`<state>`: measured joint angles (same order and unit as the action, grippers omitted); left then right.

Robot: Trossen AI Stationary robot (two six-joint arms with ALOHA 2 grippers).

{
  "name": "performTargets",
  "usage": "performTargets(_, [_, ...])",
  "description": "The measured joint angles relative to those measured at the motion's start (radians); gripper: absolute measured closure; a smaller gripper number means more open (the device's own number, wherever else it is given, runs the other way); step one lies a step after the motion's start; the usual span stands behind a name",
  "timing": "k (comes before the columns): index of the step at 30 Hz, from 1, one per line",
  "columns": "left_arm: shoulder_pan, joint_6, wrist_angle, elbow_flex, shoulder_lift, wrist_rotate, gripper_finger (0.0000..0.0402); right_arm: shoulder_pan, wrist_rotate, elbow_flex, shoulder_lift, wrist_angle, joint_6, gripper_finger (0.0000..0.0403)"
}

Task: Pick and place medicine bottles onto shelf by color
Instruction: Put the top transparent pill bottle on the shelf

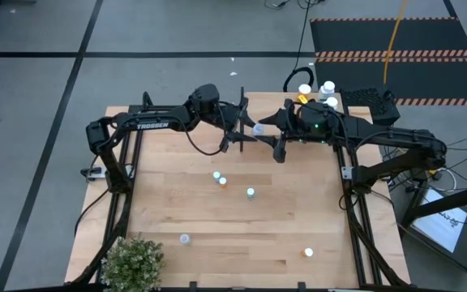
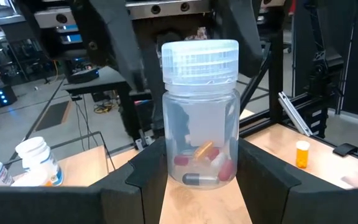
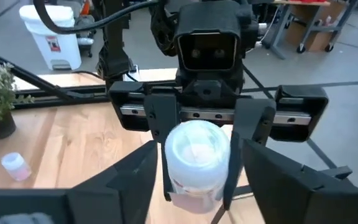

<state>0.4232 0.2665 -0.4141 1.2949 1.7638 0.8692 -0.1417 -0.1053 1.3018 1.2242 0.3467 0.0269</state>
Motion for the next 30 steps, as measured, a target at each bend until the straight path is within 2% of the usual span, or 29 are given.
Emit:
performTargets(6, [0.0,-0.021,-0.001,0.0,0.0,0.001,0.0229,0.0,-0.054,0.0,-0.045,0.026,-0.022,0.0119])
performTargets(11, [0.0,-0.043,-0.006,0.0,-0.001,0.019,0.0229,0.0,-0.054,0.0,-0.113,0.046,-0.023,0.0096])
performTargets(19, [-0.006,-0.041,-0.008,0.0,-0.001,0.031,0.0229,0.016,-0.002,0.0,-0.064,0.053,0.025,0.0099])
performTargets(30, [-0.012,-0.044,-0.006,0.0,-0.001,0.031,0.0229,0.026,-0.002,0.0,0.036,-0.026,0.091,0.0125])
